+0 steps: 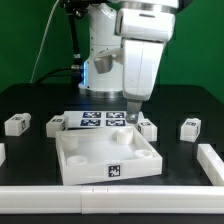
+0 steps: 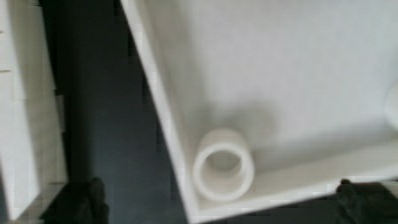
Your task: Assemble one leg
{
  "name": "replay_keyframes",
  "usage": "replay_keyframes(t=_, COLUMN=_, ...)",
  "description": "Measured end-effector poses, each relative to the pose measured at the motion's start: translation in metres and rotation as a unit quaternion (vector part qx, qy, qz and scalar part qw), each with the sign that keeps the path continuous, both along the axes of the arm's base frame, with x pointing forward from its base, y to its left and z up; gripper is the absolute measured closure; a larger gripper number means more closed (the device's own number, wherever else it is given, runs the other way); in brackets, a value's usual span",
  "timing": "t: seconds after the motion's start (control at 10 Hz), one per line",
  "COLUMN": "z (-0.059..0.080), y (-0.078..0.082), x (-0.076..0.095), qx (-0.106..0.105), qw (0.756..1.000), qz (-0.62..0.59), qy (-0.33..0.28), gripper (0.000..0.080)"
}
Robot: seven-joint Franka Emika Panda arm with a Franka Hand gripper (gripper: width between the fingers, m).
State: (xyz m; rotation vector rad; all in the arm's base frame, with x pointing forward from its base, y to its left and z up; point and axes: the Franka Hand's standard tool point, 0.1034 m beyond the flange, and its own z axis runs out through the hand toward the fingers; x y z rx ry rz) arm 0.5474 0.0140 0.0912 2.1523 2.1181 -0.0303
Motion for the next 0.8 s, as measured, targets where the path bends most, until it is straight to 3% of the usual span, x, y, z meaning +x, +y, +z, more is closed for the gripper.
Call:
replay_keyframes(t=0.4, z=-0.01, y=-0.021, x=-0.019, qx=-0.009, qw=0.993, qz=0.109, qy=0.039, gripper=0.015)
replay_keyframes(t=0.8, z=-0.01, y=-0.02, x=-0.019, qx=-0.009, qw=0.994, qz=0.106, qy=0.038, gripper=0.015)
